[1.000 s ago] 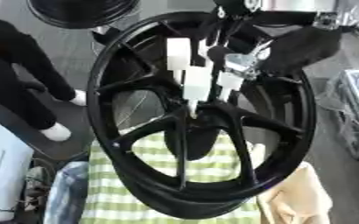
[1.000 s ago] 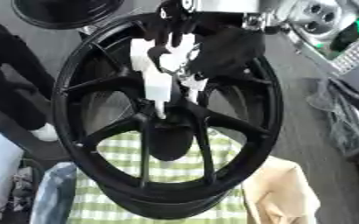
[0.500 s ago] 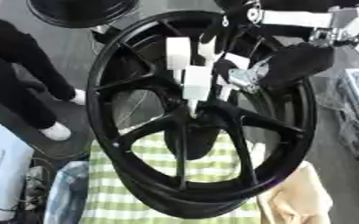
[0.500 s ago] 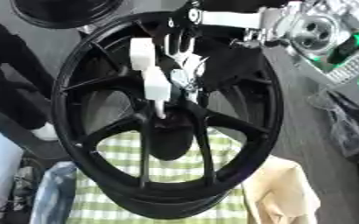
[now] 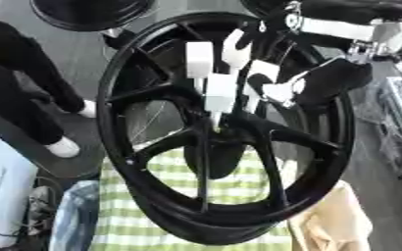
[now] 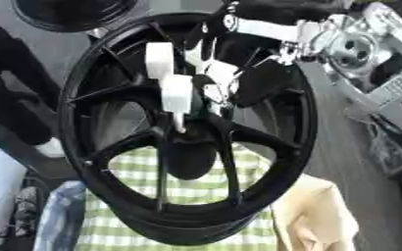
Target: Pull the pin out of the wheel hub.
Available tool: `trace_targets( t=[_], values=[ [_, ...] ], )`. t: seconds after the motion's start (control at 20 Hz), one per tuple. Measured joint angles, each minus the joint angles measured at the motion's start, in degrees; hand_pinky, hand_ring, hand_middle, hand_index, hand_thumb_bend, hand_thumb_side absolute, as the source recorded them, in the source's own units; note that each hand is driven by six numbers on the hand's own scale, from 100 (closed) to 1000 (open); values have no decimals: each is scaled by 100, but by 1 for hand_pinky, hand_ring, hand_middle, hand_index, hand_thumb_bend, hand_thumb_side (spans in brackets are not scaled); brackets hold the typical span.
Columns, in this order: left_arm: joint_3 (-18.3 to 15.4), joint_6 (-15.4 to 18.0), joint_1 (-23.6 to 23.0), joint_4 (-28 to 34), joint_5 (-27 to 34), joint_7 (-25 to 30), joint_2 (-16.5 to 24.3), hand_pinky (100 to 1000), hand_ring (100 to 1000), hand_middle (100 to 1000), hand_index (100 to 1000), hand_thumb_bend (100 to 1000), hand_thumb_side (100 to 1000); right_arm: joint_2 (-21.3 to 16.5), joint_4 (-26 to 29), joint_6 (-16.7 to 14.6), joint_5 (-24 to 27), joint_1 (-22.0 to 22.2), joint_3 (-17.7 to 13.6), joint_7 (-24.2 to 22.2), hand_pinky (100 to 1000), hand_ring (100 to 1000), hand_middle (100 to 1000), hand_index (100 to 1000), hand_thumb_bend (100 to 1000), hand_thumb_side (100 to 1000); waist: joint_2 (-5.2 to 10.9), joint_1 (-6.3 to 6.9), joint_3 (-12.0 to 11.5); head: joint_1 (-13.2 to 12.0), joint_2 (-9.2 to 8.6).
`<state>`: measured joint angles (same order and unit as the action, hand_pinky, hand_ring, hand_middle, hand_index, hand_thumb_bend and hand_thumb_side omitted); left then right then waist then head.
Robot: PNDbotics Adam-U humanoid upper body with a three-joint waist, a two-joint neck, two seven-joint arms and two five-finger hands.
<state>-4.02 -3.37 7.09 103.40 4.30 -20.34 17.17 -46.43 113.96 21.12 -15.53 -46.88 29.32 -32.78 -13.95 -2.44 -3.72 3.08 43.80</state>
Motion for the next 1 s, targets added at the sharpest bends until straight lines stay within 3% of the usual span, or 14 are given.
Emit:
trace_targets(
  t=[0.5,1.0],
  values=[
    [32,1,6,0,14,25,-1,800,805,716,748,272,755,-28,0,148,-211,157,-35,40,886,807,757,885,164,518,-49,14,-15,2,0],
    [34,1,10,0,20,25,-3,801,807,717,747,269,760,-29,0,333,-285,213,-35,-56,886,803,753,879,170,551,-97,13,-23,9,0]
  ],
)
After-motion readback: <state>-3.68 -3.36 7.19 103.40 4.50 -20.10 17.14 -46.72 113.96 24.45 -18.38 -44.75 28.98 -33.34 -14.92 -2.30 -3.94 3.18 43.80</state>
